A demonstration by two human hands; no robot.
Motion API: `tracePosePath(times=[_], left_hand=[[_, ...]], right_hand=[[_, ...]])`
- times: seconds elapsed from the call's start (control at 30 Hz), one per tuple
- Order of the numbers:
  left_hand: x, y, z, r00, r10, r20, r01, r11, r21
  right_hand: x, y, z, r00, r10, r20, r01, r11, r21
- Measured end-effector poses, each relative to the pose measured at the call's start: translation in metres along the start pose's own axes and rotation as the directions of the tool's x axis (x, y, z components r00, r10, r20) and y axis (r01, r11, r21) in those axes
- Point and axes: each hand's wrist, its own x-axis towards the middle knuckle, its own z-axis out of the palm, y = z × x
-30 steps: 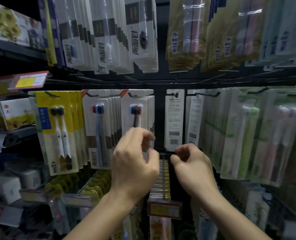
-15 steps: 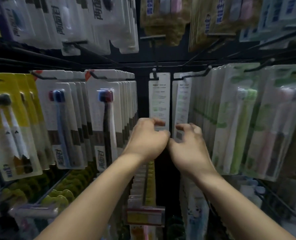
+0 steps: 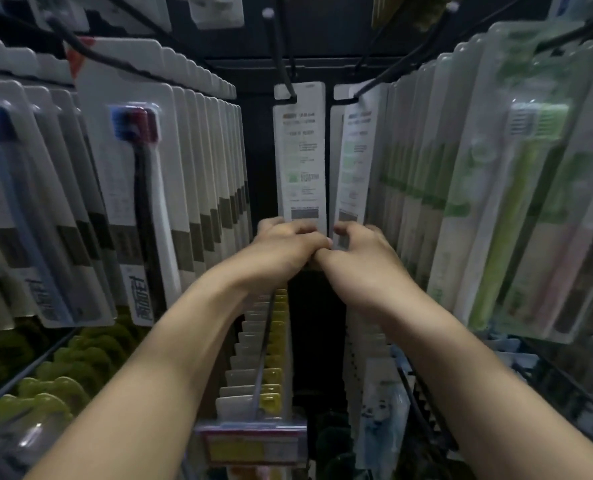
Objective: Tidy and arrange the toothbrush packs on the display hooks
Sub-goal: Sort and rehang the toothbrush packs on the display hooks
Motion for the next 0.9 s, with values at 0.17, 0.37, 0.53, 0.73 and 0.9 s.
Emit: tracePosePath(times=[0.17, 0.37, 0.53, 0.73, 0.9], left_hand=[[-0.002, 0.001, -0.001, 0.998, 0.023, -0.063, -0.025, 0.999, -0.041], [-0.012, 0.006, -0.004, 0.969, 0.149, -0.197, -0.154, 0.988, -0.011], [-0.024, 0.012, -0.007, 0.953, 0.233, -0.192, -0.235, 0.972, 0.013], [-0.046, 0.023, -0.013, 0.927, 0.264, -0.265, -0.282, 0.959, -0.032], [-0.069, 0.03, -0.015, 0.9, 0.316, -0.3, -0.34, 0.94, -0.03]], right_hand=[[0.0, 0.001, 0.0, 1.0, 0.006, -0.018, -0.005, 0.999, 0.042], [-0.011, -0.003, -0.004, 0.996, -0.03, -0.078, 0.034, 0.998, 0.052], [-0.022, -0.008, -0.009, 0.98, -0.132, -0.147, 0.12, 0.989, -0.086], [-0.041, -0.015, -0.016, 0.932, -0.272, -0.24, 0.255, 0.962, -0.098], [-0.058, -0.024, -0.019, 0.927, -0.272, -0.258, 0.281, 0.96, -0.004]])
